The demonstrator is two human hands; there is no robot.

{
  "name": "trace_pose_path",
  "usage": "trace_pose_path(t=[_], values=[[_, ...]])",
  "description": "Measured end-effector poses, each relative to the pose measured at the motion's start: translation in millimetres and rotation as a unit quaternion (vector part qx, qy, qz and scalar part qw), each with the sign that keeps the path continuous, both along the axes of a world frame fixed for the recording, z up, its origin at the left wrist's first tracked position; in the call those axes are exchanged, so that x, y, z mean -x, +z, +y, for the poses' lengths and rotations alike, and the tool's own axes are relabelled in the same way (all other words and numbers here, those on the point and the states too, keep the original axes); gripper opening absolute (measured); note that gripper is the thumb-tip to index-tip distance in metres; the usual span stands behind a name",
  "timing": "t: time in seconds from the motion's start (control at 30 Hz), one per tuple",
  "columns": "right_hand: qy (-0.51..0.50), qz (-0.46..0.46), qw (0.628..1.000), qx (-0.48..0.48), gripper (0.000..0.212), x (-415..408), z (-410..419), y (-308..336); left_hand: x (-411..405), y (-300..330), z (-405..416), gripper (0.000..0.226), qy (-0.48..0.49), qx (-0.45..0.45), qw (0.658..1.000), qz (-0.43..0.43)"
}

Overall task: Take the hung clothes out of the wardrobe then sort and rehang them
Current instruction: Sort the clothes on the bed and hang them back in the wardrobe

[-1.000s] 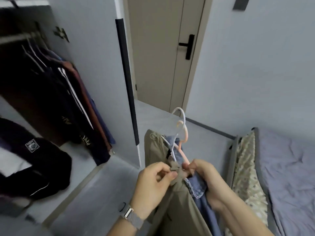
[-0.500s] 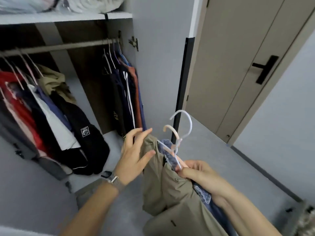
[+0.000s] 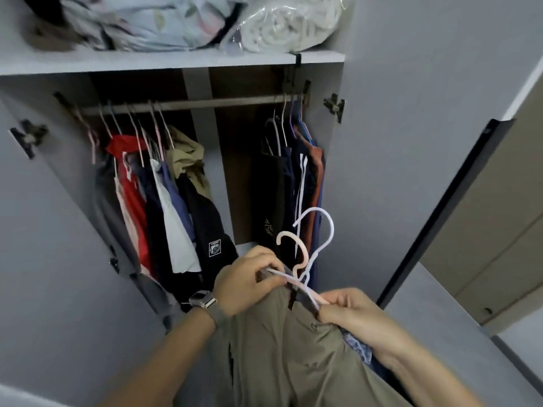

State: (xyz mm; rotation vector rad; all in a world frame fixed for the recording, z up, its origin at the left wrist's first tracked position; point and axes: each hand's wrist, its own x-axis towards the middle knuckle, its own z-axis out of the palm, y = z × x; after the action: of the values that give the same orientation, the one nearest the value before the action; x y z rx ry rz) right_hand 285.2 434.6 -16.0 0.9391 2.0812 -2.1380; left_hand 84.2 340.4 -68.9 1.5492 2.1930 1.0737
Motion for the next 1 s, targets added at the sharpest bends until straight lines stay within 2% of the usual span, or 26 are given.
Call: trace_pose_path(t=[0.07, 0.13, 0.17, 0.23, 0.3, 0.37, 0.5, 0.6, 0.67, 0.77, 1.0], values=[[-0.02, -0.012, 1.0, -0.005, 0.039, 34, 9, 2, 31, 6, -2, 0.023, 0.091, -0.055, 0.994, -0.027], [-0.035, -0.016, 0.999, -0.004, 0.031, 70, 17, 6, 57, 14, -1, 0.018, 0.166, -0.087, 0.976, -0.114], [-0.039, -0.015, 0.999, 0.0, 0.024, 88, 20, 9, 66, 18, 0, 0.011, 0.17, -0.087, 0.965, -0.182], [-0.045, 0.001, 0.999, 0.015, 0.01, 122, 23, 13, 77, 28, 4, 0.018, 0.128, -0.052, 0.939, -0.314], [-0.049, 0.012, 0.999, 0.01, 0.012, 152, 27, 14, 85, 35, 11, 0.023, 0.087, -0.024, 0.919, -0.384], [-0.067, 0.02, 0.998, -0.006, 0.021, 180, 30, 15, 95, 39, 20, 0.026, 0.079, -0.037, 0.904, -0.418], [-0.121, 0.047, 0.991, -0.02, 0.019, 227, 40, 15, 124, 37, 40, 0.045, 0.088, -0.044, 0.918, -0.384], [-0.14, 0.056, 0.988, -0.037, 0.024, 259, 54, 12, 154, 45, 59, 0.046, 0.084, -0.035, 0.898, -0.432], [-0.136, 0.054, 0.988, -0.057, 0.026, 280, 67, 9, 173, 51, 75, 0.031, 0.097, -0.056, 0.884, -0.454], [-0.118, 0.051, 0.989, -0.072, 0.026, 308, 89, 3, 197, 51, 101, 0.014, 0.136, -0.075, 0.906, -0.395], [-0.039, 0.064, 0.996, -0.041, 0.034, 368, 159, 0, 265, 27, 160, 0.031, 0.226, -0.077, 0.923, -0.301]])
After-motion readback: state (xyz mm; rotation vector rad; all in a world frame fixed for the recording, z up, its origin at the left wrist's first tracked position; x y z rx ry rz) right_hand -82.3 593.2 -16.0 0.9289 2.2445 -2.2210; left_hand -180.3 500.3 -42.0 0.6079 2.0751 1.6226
